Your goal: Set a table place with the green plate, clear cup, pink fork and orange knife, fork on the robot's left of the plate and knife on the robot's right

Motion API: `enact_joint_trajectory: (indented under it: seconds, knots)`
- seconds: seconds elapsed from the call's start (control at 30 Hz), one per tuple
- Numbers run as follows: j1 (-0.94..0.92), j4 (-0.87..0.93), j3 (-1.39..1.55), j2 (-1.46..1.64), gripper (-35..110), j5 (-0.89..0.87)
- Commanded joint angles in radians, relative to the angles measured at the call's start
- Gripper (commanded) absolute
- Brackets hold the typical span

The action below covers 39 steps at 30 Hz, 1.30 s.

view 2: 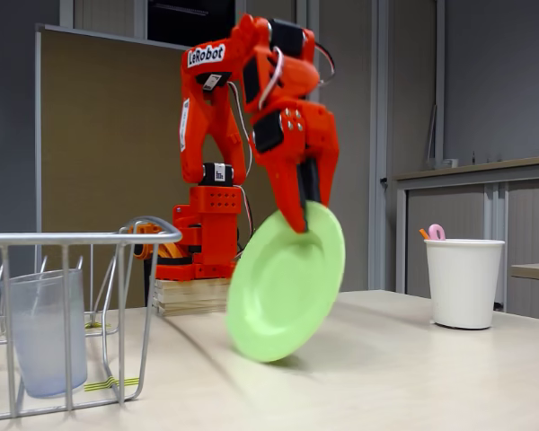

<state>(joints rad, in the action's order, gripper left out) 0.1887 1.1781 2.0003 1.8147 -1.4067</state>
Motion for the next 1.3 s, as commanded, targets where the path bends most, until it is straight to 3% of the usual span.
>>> enact_joint_trajectory:
  seconds: [0.0,0.43,0.53,0.63,1.27]
  knots:
    - [0.057,-0.044,0.031,-0.009,0,-0.092]
    - [0.218,-0.233,0.14,-0.074,3,-0.339]
    - [0.229,-0.239,0.152,-0.083,18,-0.364]
    - [0.236,-0.247,0.152,-0.091,24,-0.376]
    - [0.278,-0.399,0.179,-0.164,23,-0.414]
